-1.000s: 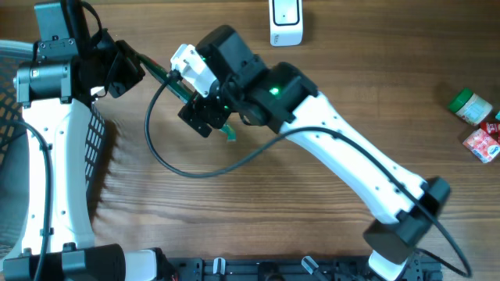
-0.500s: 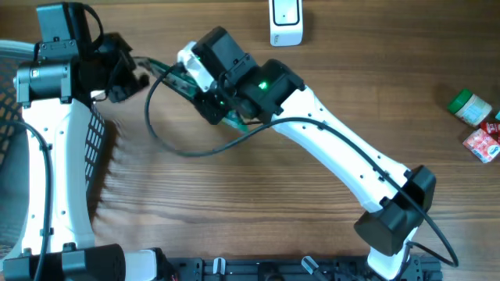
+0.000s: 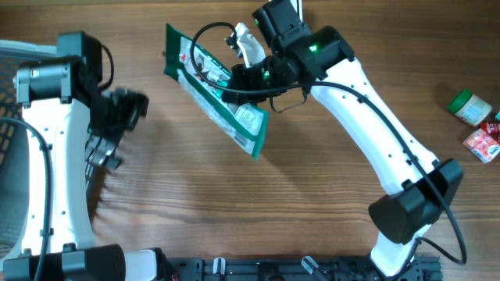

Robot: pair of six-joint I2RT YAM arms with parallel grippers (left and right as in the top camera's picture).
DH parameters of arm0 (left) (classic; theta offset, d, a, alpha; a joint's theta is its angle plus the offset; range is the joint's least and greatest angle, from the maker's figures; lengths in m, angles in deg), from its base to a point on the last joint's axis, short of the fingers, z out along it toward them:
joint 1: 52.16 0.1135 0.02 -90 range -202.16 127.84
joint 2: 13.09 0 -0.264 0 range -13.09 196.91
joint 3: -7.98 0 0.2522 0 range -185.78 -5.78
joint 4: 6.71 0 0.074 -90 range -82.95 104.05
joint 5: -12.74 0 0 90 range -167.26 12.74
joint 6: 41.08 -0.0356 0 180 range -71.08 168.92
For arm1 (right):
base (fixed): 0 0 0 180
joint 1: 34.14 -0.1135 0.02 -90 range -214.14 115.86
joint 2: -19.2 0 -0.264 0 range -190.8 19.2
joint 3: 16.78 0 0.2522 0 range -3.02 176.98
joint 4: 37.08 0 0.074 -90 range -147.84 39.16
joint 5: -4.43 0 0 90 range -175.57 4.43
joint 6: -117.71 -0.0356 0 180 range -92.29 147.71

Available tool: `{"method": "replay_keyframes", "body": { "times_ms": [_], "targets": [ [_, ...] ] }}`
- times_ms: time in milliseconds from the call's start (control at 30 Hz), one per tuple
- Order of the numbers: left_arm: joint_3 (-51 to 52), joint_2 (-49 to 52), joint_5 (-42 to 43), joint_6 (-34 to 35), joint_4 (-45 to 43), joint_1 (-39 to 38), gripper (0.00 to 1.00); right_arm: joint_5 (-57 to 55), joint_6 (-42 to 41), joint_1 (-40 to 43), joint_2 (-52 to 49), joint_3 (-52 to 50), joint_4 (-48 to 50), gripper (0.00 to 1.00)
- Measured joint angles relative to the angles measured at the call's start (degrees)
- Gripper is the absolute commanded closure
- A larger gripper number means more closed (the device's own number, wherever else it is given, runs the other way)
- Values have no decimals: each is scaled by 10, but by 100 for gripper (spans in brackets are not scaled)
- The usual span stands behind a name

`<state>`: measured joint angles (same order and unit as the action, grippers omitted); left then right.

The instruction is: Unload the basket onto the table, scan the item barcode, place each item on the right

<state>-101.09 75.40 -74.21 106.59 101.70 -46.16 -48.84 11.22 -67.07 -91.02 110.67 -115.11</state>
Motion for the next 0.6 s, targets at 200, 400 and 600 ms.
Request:
{"method": "replay_keyframes", "body": {
  "times_ms": [200, 400, 600],
  "targets": [
    [0, -4, -23, -116, 18, -20, 0, 38, -4, 0, 17, 0, -44, 96],
    [0, -4, -59, -137, 18, -97, 0, 42, -40, 2, 17, 0, -52, 96],
    [1, -4, -83, -139, 3, -151, 0, 45, -58, 2, 17, 0, -95, 96]
  ]
}}
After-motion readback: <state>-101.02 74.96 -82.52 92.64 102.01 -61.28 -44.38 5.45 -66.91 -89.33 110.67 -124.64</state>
